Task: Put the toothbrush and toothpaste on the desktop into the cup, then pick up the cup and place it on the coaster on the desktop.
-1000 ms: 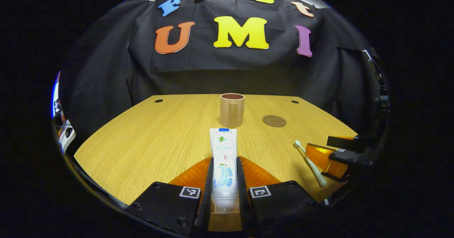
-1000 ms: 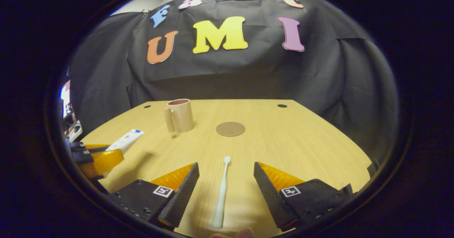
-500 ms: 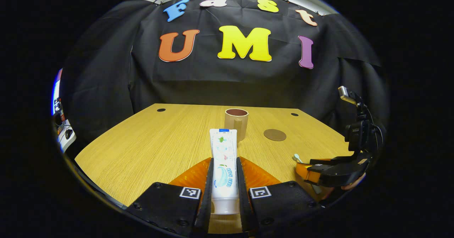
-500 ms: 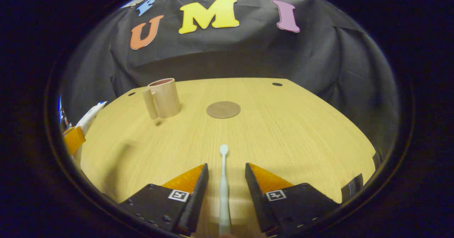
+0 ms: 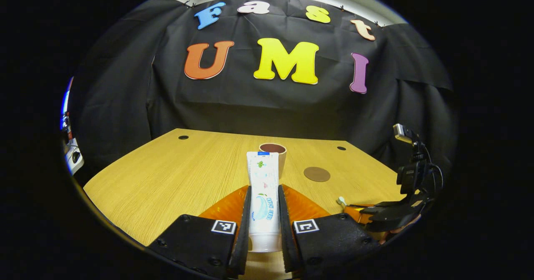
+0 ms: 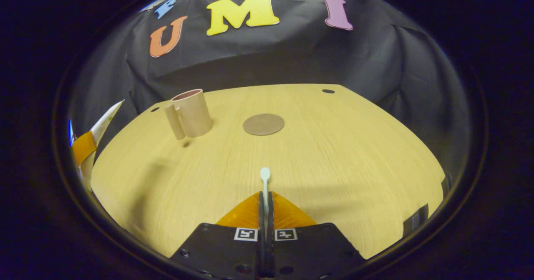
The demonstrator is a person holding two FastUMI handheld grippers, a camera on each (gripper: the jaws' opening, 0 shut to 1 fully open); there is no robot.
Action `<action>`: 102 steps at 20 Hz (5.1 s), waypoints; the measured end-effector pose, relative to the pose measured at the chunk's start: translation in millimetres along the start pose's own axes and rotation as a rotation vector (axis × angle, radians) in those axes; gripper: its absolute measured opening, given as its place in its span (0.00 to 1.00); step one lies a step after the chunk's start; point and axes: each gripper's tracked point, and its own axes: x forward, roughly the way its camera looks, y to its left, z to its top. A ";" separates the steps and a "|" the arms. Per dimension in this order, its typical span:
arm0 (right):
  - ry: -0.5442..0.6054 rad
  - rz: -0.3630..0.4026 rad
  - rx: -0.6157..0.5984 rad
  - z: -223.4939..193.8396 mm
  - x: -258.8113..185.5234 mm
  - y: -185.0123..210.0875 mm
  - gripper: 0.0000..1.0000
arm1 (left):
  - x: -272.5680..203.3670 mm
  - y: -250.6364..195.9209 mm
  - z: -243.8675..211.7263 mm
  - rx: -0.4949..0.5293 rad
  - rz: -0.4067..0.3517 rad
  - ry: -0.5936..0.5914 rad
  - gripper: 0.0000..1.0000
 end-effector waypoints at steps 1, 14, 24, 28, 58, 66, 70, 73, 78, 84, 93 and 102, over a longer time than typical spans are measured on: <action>-0.007 0.006 0.003 3.3 -1.6 -0.5 0.00 | 3.2 0.4 6.8 0.000 0.002 -0.017 0.36; -0.122 0.111 0.001 42.1 -41.4 -15.3 0.00 | 108.0 -0.6 92.3 -0.057 0.021 -0.192 0.36; -0.155 0.138 0.065 73.2 -37.1 -39.7 0.00 | 181.6 -19.8 113.3 0.009 -0.004 -0.236 0.36; -0.152 0.151 0.066 76.5 -32.5 -36.6 0.00 | 189.6 -17.8 114.5 0.008 0.009 -0.226 0.38; -0.118 0.170 0.092 76.7 -20.1 -26.8 0.00 | 208.8 -11.7 107.0 0.014 -0.008 -0.201 0.43; -0.128 0.189 0.086 77.7 -19.6 -24.6 0.00 | 199.2 -9.3 117.2 0.007 -0.002 -0.232 0.41; -0.173 0.236 0.043 96.7 -25.2 -4.6 0.00 | 187.1 2.8 110.4 -0.001 0.021 -0.197 0.68; -0.257 0.279 -0.012 131.3 -29.9 18.3 0.00 | 171.7 13.5 111.4 -0.018 0.039 -0.198 1.00; -0.408 0.360 -0.091 191.5 -35.1 75.2 0.00 | 137.0 50.0 109.0 -0.007 0.098 -0.208 1.00; -0.583 0.594 -0.144 245.8 -32.4 184.6 0.00 | 99.9 97.9 83.6 0.005 0.184 -0.188 0.99; -0.786 0.722 -0.146 284.0 -24.3 265.2 0.00 | 79.1 158.6 57.6 -0.078 0.264 -0.160 0.99; -0.752 0.653 -0.119 301.4 36.5 257.3 0.00 | 79.2 176.1 50.2 -0.101 0.292 -0.150 0.98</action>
